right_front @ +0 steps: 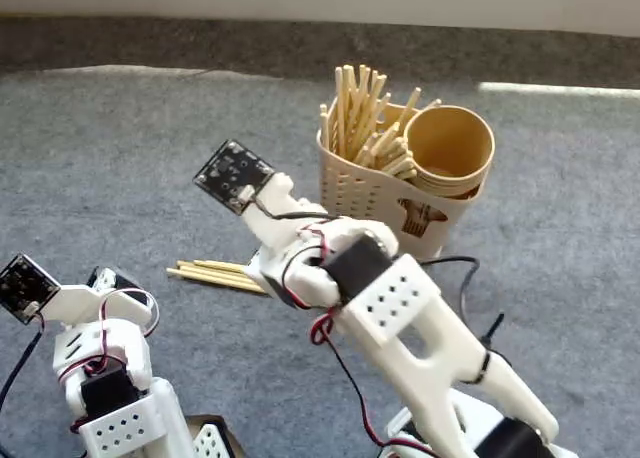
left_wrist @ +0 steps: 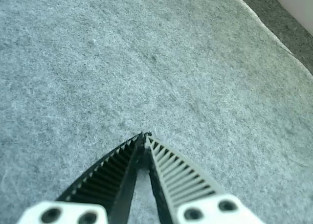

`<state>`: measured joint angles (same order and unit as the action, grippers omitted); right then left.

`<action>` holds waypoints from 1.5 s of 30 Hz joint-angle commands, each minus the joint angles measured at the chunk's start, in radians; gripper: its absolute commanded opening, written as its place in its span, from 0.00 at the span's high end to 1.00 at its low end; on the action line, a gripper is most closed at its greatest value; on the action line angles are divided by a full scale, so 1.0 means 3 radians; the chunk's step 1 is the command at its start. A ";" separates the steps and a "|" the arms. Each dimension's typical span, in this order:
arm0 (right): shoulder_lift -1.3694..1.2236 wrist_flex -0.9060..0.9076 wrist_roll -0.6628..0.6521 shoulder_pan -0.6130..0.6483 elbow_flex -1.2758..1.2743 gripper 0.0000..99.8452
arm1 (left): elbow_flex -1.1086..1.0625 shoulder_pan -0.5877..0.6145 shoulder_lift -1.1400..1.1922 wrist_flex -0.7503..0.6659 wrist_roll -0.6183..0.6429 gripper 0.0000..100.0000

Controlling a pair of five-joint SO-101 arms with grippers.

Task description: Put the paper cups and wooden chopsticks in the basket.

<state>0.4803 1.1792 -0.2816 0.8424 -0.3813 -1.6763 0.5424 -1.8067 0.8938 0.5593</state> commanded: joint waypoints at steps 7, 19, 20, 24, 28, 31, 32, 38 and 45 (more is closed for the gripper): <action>-0.0627 -0.0432 -0.0046 0.0069 0.0151 0.87 | -0.0064 0.0008 -0.0054 0.0010 -0.0026 0.97; -0.1573 -0.0985 -0.0051 0.0049 0.0084 0.87 | -0.0064 0.0008 -0.0054 0.0010 -0.0026 0.97; -0.1629 -0.1010 -0.0051 0.0049 0.0084 0.87 | -0.0064 0.0008 -0.0054 0.0010 -0.0026 0.97; -0.1874 -0.1020 -0.0051 0.0049 0.0090 0.87 | -0.0064 0.0008 -0.0054 0.0010 -0.0026 0.97; -0.2105 -0.1020 -0.0051 0.0054 0.0095 0.87 | -0.0064 0.0008 -0.0054 0.0010 -0.0026 0.97; -0.2207 -0.1020 -0.0087 0.0054 0.0095 0.87 | -0.0064 0.0008 -0.0054 0.0010 -0.0026 0.97; -0.2222 -0.1020 -0.0184 0.0049 0.0095 0.87 | -0.0064 0.0008 -0.0054 0.0010 -0.0026 0.97; -0.2212 -0.1005 -0.0624 0.0013 0.0095 0.99 | -0.0064 0.0008 -0.0054 0.0010 -0.0026 0.97; -0.1915 -0.0806 -0.0706 -0.0100 0.0095 1.00 | -0.0064 0.0008 -0.0054 0.0010 -0.0026 0.97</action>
<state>-0.1734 0.8953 -0.4687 0.8393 -0.3705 -1.6763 0.5424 -1.8067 0.8938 0.5593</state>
